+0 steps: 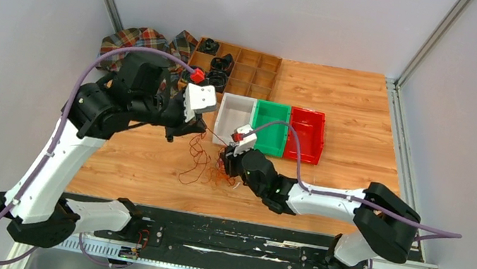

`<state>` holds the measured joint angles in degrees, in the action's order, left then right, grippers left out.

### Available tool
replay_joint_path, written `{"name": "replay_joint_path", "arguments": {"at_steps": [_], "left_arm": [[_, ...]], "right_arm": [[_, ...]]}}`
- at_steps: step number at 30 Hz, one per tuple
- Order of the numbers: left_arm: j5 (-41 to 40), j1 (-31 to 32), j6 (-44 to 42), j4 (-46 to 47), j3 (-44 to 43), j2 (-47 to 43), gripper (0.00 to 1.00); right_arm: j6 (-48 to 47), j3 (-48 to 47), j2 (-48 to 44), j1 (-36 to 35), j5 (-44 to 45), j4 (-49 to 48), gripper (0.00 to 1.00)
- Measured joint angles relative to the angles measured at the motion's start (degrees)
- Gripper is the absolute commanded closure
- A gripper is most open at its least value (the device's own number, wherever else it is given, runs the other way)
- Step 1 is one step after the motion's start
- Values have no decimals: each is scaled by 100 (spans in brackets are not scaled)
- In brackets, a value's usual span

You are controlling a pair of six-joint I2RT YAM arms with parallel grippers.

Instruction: Untangle the cables

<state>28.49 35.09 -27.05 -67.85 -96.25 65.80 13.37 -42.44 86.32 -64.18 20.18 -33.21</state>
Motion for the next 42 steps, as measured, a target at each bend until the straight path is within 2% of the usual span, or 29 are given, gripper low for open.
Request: {"name": "replay_joint_path", "arguments": {"at_steps": [10, 20, 27, 31, 35, 42], "left_arm": [[-822, 9, -422, -153, -1204, 42, 99], [-2450, 28, -1222, 61, -3303, 726, 99], [-2771, 28, -1311, 660, -2938, 739, 100], [-2767, 28, -1281, 1364, -2538, 789, 100], [-2693, 28, -1091, 1851, -2715, 1141, 100], [-2378, 28, -713, 2382, -2988, 1718, 100]], "right_arm": [[516, 1113, -15, 4, 214, -168, 71], [887, 1622, -184, 4, 289, -382, 70], [942, 1847, -944, 4, 452, -98, 65], [931, 1888, -1668, 4, 538, 155, 54], [885, 1888, -2299, 7, 595, 417, 42], [809, 1888, -2933, 26, 688, 852, 41]]}}
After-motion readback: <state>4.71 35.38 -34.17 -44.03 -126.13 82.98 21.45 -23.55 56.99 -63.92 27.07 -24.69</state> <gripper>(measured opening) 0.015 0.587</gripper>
